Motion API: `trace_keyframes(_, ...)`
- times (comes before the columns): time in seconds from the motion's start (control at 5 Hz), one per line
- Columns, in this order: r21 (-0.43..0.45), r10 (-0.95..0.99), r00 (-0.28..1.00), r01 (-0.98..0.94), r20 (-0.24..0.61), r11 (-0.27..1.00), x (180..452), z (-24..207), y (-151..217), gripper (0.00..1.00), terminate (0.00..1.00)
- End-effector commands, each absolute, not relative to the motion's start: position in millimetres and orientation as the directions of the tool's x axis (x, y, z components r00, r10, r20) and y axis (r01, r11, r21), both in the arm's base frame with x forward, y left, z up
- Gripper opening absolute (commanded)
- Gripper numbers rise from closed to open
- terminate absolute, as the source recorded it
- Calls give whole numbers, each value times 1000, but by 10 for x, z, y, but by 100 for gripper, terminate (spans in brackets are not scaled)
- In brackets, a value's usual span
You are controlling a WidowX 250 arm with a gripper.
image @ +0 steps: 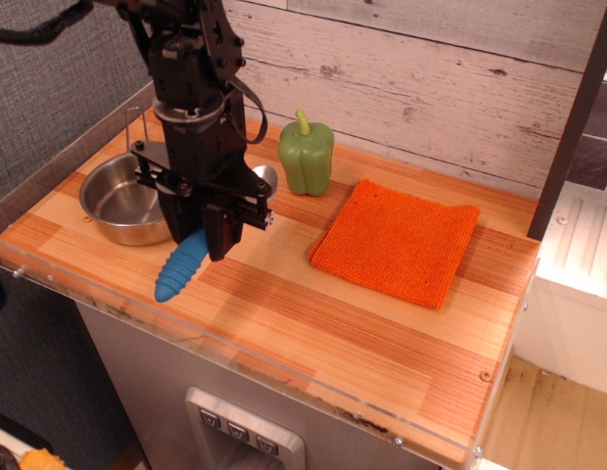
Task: Pick up the blue spoon and place it on the right of the pot
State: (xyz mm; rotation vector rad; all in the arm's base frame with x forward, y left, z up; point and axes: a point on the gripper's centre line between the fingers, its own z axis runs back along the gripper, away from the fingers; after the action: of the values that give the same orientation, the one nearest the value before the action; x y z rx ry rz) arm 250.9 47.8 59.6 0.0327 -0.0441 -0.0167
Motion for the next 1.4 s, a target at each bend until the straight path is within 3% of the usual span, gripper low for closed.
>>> trace_keyframes(0.0,62,11,998,-15,63,998,2756,513,535,0,0)
trace_keyframes(0.6,89,8,1000,-10,24,996,2847,317,512,0,0)
trace_keyframes(0.8,90,-12,1000,11,16,996,2822,351,480,100,0)
trace_keyframes(1.2,80,-8,998,4,57,997,2756,675,571,100,0)
